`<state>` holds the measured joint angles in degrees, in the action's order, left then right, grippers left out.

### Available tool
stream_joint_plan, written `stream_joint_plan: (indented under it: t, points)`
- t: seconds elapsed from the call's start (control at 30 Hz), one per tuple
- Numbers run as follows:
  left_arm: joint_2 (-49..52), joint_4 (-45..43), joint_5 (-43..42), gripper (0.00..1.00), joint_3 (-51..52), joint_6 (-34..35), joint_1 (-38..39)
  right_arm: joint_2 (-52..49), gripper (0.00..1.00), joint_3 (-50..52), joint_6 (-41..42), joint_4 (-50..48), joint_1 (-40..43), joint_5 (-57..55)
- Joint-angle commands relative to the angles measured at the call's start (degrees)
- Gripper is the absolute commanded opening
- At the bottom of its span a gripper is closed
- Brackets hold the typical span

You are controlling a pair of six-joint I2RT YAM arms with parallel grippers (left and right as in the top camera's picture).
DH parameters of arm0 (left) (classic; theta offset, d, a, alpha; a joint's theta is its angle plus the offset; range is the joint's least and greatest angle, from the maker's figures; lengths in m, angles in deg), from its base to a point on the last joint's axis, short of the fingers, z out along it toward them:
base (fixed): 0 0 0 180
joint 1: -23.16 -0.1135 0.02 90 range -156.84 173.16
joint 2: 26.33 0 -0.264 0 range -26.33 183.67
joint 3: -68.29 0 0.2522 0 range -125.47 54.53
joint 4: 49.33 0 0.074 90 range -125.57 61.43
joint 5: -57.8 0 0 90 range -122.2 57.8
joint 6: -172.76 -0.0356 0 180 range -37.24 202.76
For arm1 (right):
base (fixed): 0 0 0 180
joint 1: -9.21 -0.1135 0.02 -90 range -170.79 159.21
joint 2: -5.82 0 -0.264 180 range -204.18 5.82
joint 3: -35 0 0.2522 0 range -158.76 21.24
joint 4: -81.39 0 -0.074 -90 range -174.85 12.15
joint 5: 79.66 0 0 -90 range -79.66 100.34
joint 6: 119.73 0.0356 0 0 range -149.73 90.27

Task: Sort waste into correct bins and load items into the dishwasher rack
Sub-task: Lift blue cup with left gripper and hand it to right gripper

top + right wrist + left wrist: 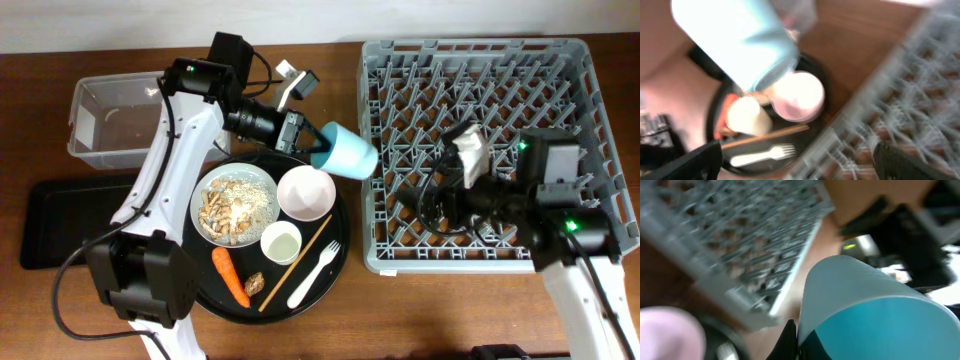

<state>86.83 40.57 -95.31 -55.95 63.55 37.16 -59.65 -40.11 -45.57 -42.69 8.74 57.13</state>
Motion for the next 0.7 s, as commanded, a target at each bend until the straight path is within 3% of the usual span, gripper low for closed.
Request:
stream_joint_plan:
  t: [0.0,0.2,0.67]
  points:
    - [0.3,-0.5,-11.7,0.00,-1.0,-2.3,0.0,-4.0,0.99,-0.8,-3.7,-2.8,-0.3,17.2]
    - [0.3,-0.4,-12.2,0.00,-1.0,-1.0,0.3,-6.1,0.99,-0.8,-3.7,-10.3,-0.3,28.1]
    - [0.3,-0.5,-16.2,0.00,-1.0,-0.6,3.7,-6.2,0.99,-0.8,-3.6,-14.1,-1.2,28.4]
